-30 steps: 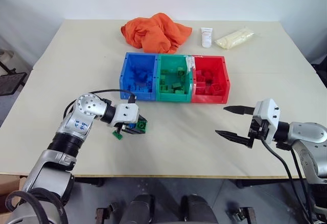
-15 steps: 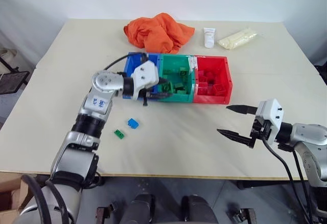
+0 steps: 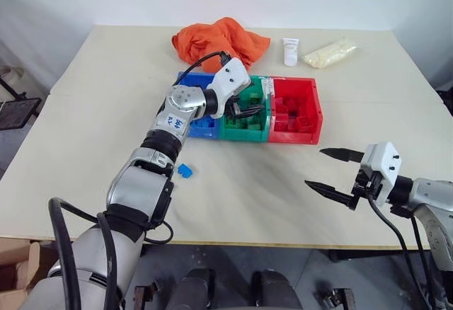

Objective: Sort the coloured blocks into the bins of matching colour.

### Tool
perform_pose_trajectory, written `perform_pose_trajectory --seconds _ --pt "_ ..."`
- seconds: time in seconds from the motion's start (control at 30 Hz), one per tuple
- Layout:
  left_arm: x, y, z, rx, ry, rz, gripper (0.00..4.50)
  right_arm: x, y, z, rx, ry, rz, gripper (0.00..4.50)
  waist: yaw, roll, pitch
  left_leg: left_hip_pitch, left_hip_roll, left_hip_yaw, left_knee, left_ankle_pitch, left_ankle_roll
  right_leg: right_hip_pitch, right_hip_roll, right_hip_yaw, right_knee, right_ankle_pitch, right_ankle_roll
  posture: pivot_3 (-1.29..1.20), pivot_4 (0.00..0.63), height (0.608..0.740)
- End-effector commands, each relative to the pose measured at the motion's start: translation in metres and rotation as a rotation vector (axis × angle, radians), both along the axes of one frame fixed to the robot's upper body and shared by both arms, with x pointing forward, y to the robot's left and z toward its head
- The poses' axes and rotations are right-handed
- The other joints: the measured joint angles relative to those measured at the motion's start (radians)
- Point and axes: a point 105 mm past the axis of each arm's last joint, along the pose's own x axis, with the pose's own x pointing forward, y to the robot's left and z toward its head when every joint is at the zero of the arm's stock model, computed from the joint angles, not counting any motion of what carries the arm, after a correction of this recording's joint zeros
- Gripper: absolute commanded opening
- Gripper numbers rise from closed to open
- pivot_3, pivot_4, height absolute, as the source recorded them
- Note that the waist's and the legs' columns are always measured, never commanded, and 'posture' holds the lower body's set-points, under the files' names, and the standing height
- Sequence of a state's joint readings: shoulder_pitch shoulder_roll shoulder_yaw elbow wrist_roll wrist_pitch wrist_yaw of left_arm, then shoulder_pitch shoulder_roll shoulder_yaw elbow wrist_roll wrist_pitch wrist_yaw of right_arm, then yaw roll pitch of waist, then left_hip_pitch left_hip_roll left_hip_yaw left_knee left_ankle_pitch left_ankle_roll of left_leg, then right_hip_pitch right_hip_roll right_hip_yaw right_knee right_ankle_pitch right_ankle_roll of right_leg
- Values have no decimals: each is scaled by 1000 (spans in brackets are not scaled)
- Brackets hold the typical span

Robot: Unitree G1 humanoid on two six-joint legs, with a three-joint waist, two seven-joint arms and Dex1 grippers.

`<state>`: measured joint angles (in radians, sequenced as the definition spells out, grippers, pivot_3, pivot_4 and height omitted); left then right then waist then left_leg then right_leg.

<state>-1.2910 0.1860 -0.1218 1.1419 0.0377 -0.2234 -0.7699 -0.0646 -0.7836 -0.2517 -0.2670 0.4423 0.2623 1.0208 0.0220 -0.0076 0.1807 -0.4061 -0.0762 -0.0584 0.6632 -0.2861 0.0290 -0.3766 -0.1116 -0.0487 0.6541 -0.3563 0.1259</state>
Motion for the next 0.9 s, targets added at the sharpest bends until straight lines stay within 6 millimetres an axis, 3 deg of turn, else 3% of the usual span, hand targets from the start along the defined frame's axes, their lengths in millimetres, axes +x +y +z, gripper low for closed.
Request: perform_pose_trajectory --seconds 0.03,0.1,0.27,0.37,0.5,0.7,0.8,0.9 --pt "2 -1 21 -16 -84 13 4460 -2 -1 15 -5 -57 4 4500 1 0 0 0 0 0 0 0 0 0 0 0 0 0 0 0 150 740" --pt "3 1 24 -12 -106 26 4460 -1 0 15 -5 -57 5 4500 3 0 0 0 0 0 0 0 0 0 0 0 0 0 0 0 150 740" --pt "-19 18 47 -36 -201 -140 4460 5 3 17 -9 -57 31 4500 1 0 0 0 0 0 0 0 0 0 0 0 0 0 0 0 150 740" --pt "-32 46 29 123 -188 -197 4460 9 5 17 -12 -52 53 4500 -7 1 -1 0 1 0 0 0 0 0 0 0 0 0 0 0 150 740" --pt "-41 101 4 196 -36 -78 4460 17 10 18 -14 -41 99 4500 -25 1 -1 2 2 0 -1 0 0 0 -1 2 1 0 0 0 150 740" --pt "-75 149 1 123 67 34 4460 27 15 19 -24 -31 158 4500 -20 1 -1 0 1 -5 1 0 0 0 -3 10 1 0 0 0 150 740" --pt "-103 171 -9 184 125 69 4460 32 17 18 -30 -27 181 4500 -24 1 -1 0 1 -6 0 0 -1 0 -3 13 0 0 0 0 150 740" --pt "-127 189 -16 110 190 117 4460 36 21 18 -28 -22 207 4500 -24 1 -1 0 1 -6 -1 -1 -1 0 -3 14 0 0 -1 0 150 740"
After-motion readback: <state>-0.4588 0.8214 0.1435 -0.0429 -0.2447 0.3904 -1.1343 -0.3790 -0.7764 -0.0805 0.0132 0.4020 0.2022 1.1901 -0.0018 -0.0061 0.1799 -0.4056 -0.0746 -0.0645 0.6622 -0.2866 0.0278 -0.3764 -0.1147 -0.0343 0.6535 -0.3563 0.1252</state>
